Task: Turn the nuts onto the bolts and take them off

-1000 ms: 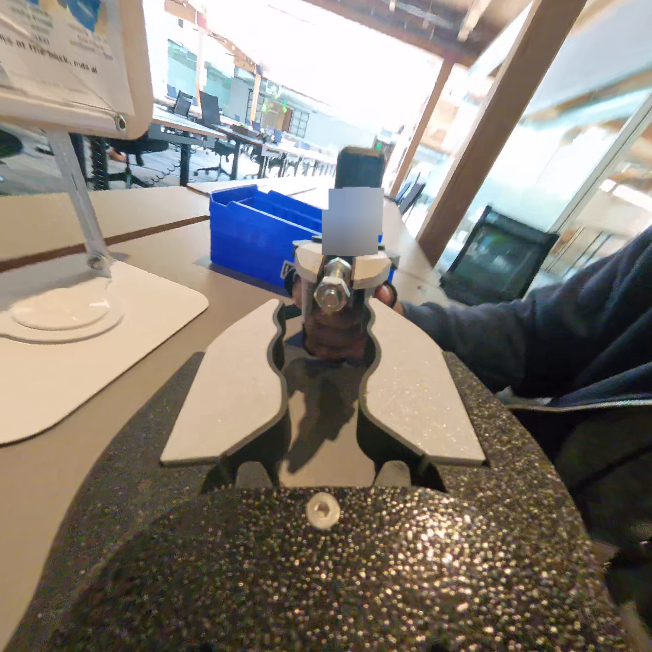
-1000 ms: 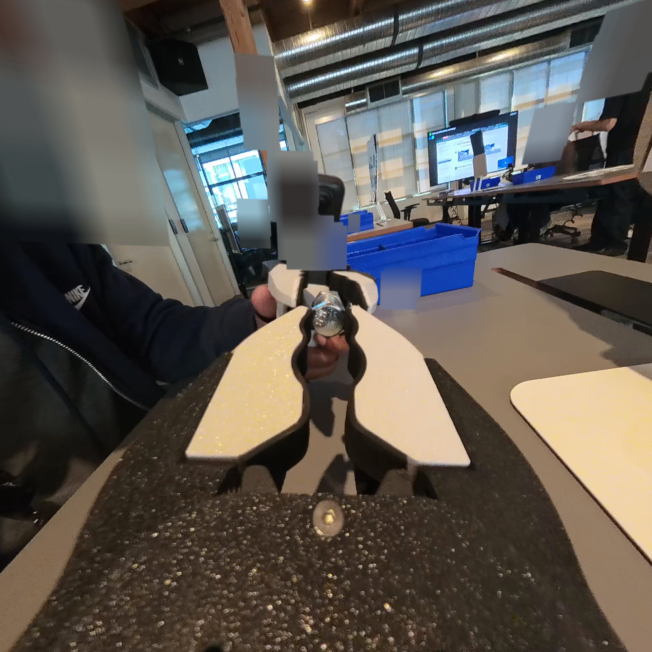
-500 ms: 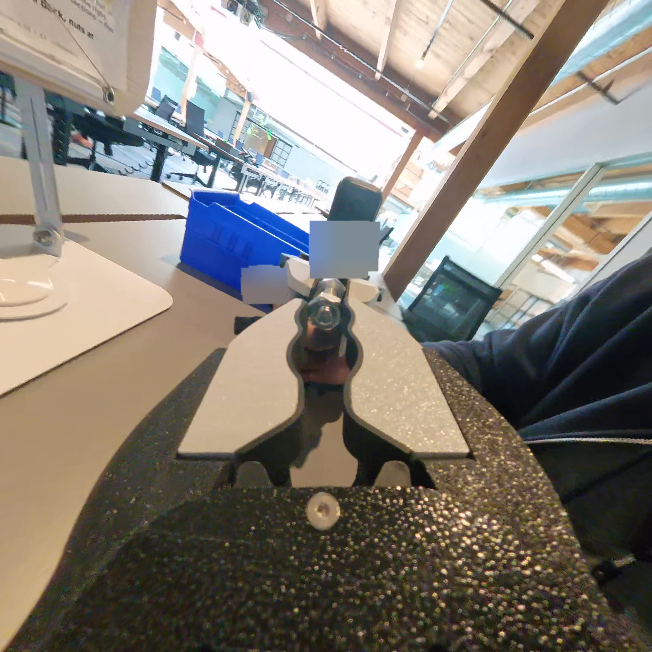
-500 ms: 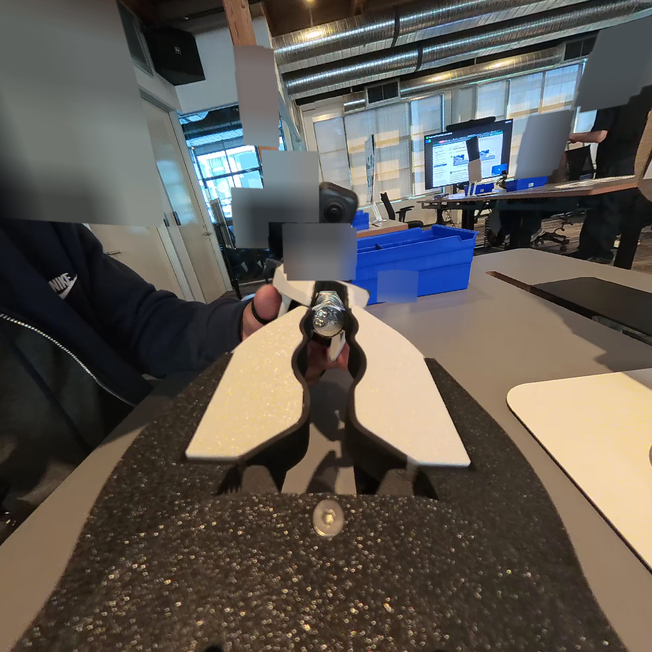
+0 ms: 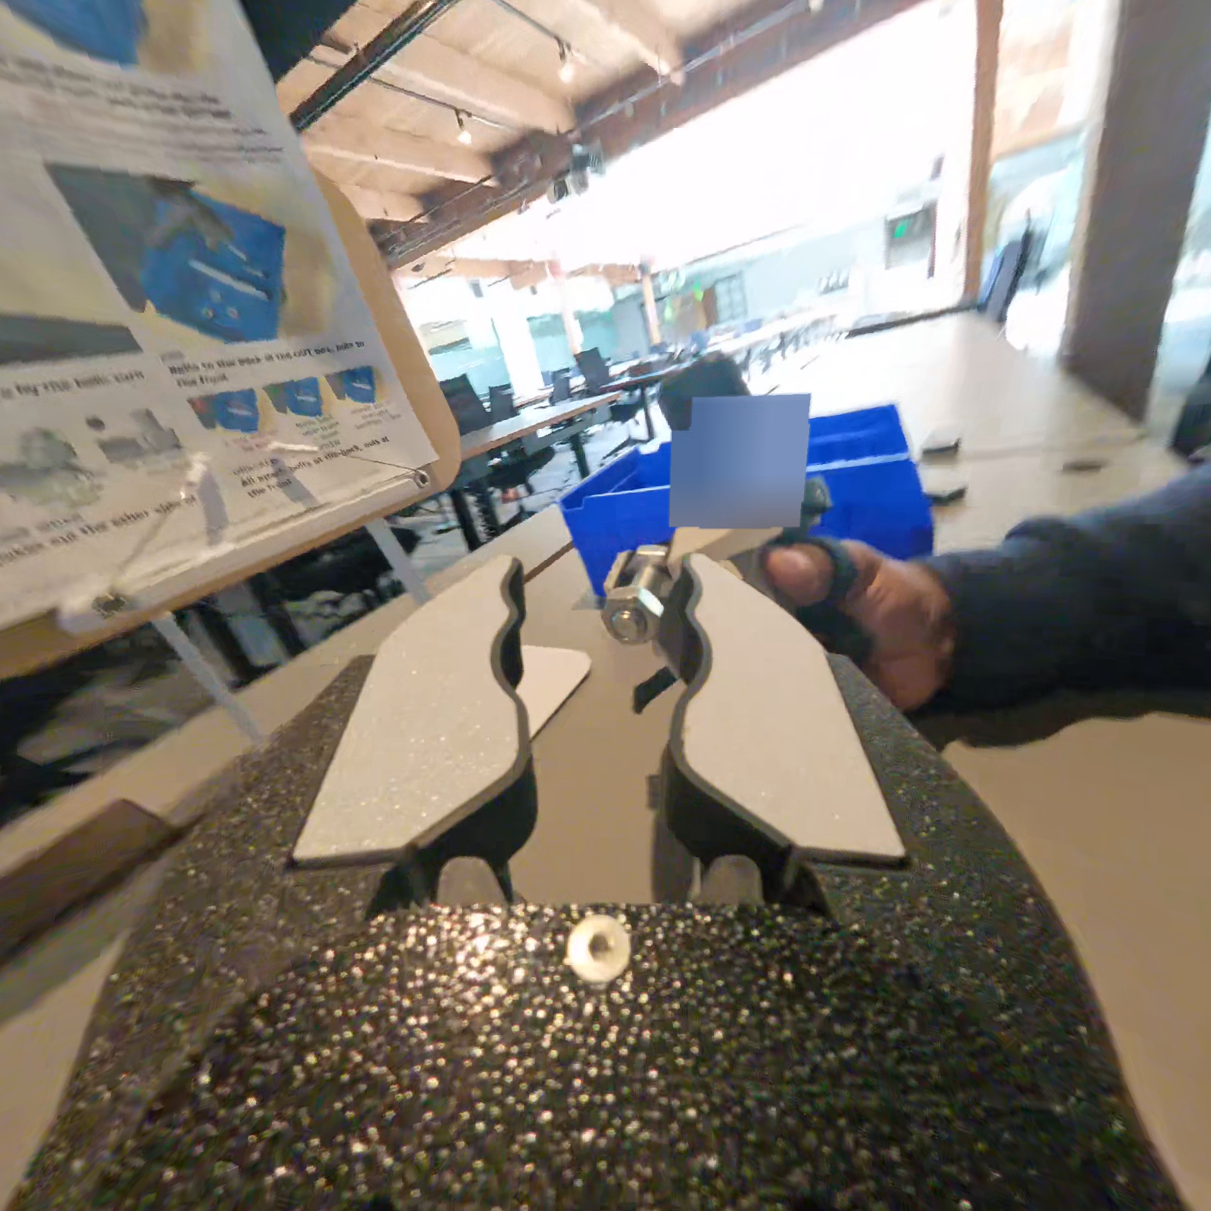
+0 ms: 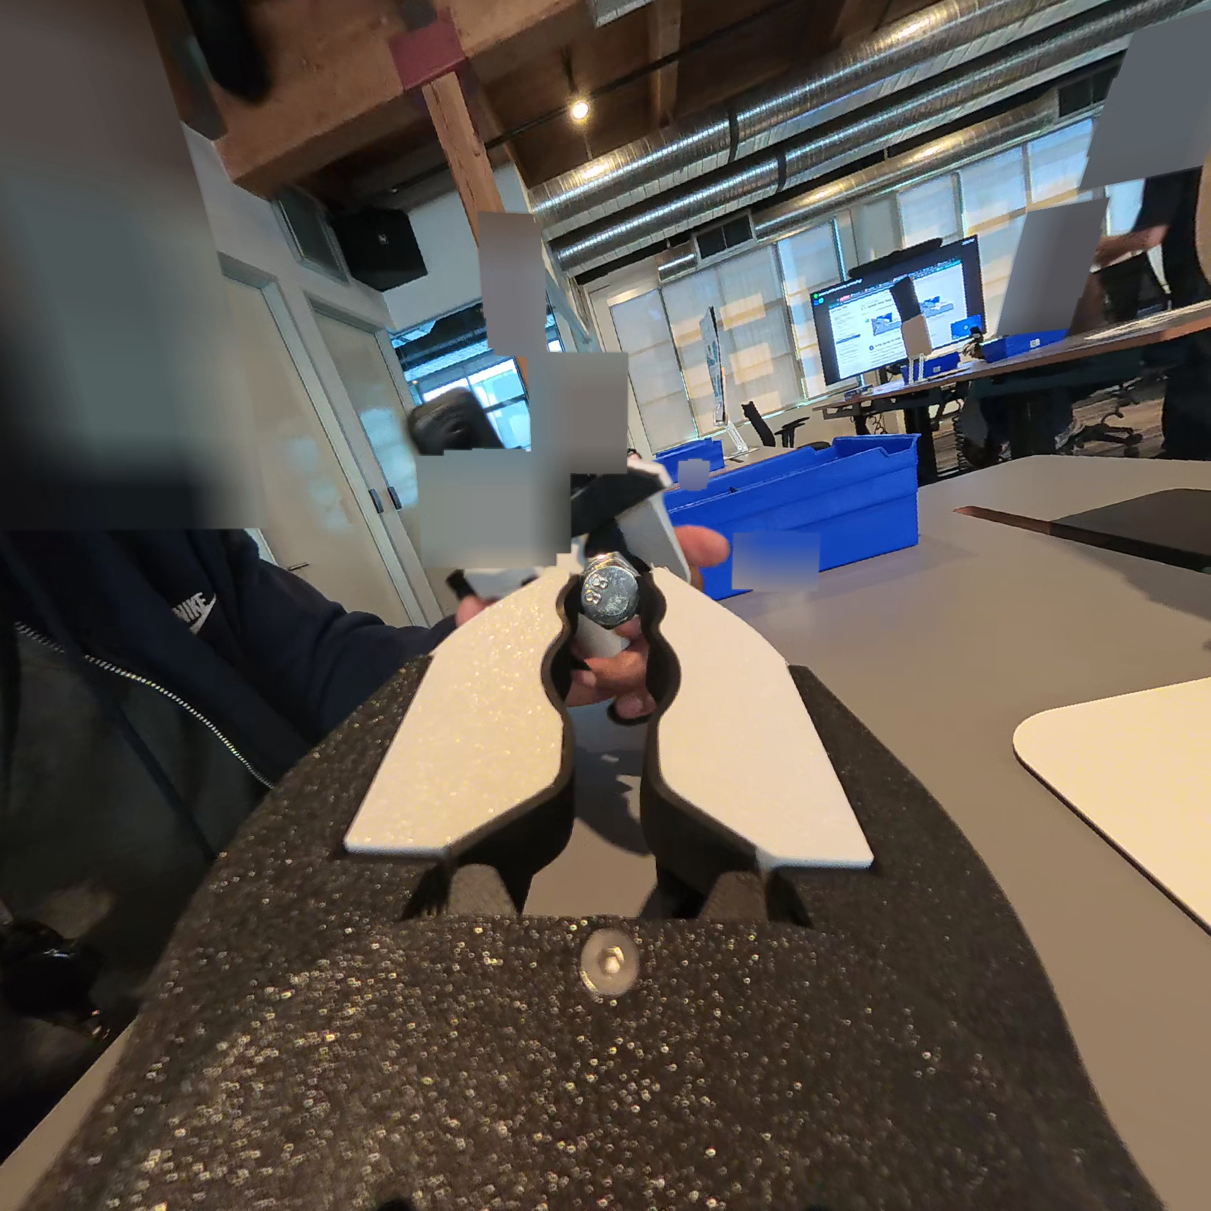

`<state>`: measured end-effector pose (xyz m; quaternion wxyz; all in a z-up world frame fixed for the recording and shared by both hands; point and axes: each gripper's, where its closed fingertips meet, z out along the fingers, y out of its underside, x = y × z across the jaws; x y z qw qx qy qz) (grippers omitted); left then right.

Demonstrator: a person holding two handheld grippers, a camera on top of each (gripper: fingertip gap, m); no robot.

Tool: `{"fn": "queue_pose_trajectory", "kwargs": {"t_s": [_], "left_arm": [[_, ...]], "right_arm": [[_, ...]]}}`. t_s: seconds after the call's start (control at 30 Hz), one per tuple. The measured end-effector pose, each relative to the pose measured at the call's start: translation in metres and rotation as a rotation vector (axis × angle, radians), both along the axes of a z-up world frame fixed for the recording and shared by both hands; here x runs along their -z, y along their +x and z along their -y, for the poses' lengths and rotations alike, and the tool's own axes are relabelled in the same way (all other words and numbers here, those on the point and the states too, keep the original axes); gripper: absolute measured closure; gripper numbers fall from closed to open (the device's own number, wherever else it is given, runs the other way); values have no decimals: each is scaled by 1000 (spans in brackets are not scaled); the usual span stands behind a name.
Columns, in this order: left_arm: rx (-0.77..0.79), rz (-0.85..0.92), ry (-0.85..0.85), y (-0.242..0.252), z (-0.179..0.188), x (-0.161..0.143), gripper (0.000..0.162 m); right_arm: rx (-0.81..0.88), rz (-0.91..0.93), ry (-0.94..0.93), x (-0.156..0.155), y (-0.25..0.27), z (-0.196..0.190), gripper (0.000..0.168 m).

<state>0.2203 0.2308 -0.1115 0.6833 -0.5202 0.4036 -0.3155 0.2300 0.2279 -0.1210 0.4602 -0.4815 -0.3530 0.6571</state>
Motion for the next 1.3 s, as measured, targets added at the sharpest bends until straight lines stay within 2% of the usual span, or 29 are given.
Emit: {"fn": "queue_pose_trajectory", "kwargs": {"t_s": [0.17, 0.27, 0.33, 0.5, 0.53, 0.57, 0.67, 0.73, 0.8, 0.87, 0.9, 1.0, 1.2, 1.3], "left_arm": [[206, 144, -402, 0, -2, 8, 122], [300, 239, -579, 0, -3, 9, 124], [322, 260, -620, 0, -3, 11, 126], [309, 180, -574, 6, 2, 17, 129], [307, 169, -565, 7, 3, 18, 135], [293, 161, -544, 7, 2, 18, 144], [201, 72, -369, 7, 1, 19, 144], [60, -90, -101, 7, 0, 20, 144], [-121, -296, 236, 6, -2, 22, 144], [-237, -384, 434, 6, -2, 18, 144], [-226, -334, 420, 7, 1, 14, 139], [-130, -116, 179, 2, -1, 2, 124], [213, 208, -413, -1, -2, 1, 124], [283, 268, -556, 0, -2, 5, 125]], "right_arm": [[5, -20, -2, -1, 2, -2, 152], [7, -28, -1, -1, 2, -3, 152], [6, -30, -4, -1, 2, -3, 152], [3, -10, 0, 1, -1, -2, 152], [2, -5, 1, 2, -2, -2, 152], [0, -2, 2, 2, -2, -2, 152], [-6, -4, -5, 2, -3, -2, 152], [-11, -10, -15, 2, -2, -2, 152], [-8, -10, -21, 2, -2, -3, 152], [-8, -27, -30, 0, -1, -4, 152], [-6, -36, -36, -1, 0, -4, 152], [2, -50, -42, -3, 2, -6, 152], [18, -69, -25, -6, 6, -7, 152], [26, -67, -9, -6, 6, -5, 151]]}}
